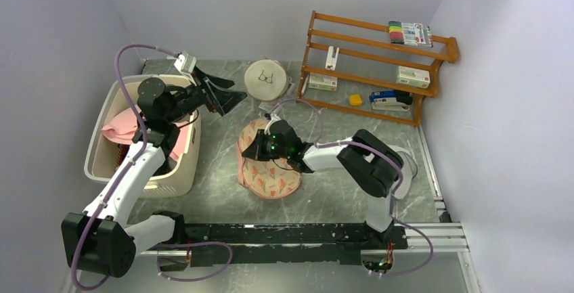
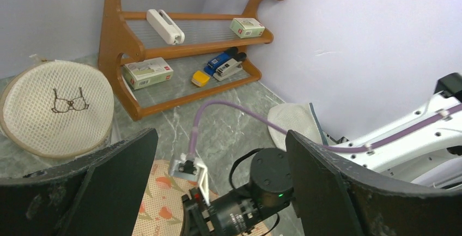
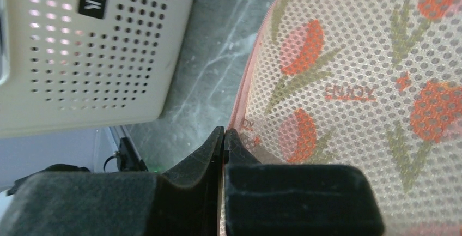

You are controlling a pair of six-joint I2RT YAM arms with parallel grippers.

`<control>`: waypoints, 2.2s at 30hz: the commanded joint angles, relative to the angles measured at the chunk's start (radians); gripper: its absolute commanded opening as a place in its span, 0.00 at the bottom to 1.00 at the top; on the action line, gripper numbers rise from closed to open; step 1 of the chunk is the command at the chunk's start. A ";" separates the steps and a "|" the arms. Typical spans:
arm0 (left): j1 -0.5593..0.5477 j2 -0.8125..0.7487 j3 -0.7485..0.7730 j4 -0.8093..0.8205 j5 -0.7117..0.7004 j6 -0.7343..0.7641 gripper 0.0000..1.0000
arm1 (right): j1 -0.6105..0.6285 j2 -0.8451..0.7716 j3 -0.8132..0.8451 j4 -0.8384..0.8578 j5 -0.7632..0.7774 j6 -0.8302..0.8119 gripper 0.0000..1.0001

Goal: Unzip the laundry bag and remove the bra

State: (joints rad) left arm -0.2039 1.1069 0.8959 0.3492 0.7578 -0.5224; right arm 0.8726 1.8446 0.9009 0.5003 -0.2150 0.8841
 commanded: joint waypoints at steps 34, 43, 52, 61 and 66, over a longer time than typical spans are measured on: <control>0.011 0.131 0.037 -0.046 -0.045 0.061 0.99 | -0.319 -0.650 -0.419 -0.283 0.243 -0.482 0.69; -0.008 0.145 0.058 -0.148 -0.177 0.153 0.99 | -0.624 -1.028 -0.445 -0.507 0.152 -0.512 0.99; -0.229 -0.110 0.087 -0.381 -0.830 0.421 0.99 | -0.627 -1.171 -0.163 -0.716 0.198 -0.554 1.00; -0.267 -0.351 0.261 -0.494 -1.110 0.529 0.99 | -0.590 -1.250 0.172 -0.848 0.397 -0.564 1.00; -0.267 -0.424 0.387 -0.549 -1.105 0.509 0.99 | -0.590 -1.342 0.238 -0.797 0.387 -0.585 1.00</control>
State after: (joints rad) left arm -0.4706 0.7391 1.2221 -0.1287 -0.2886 -0.0330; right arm 0.2760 0.5522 1.0954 -0.2920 0.1406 0.3241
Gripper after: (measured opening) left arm 0.992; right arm 0.996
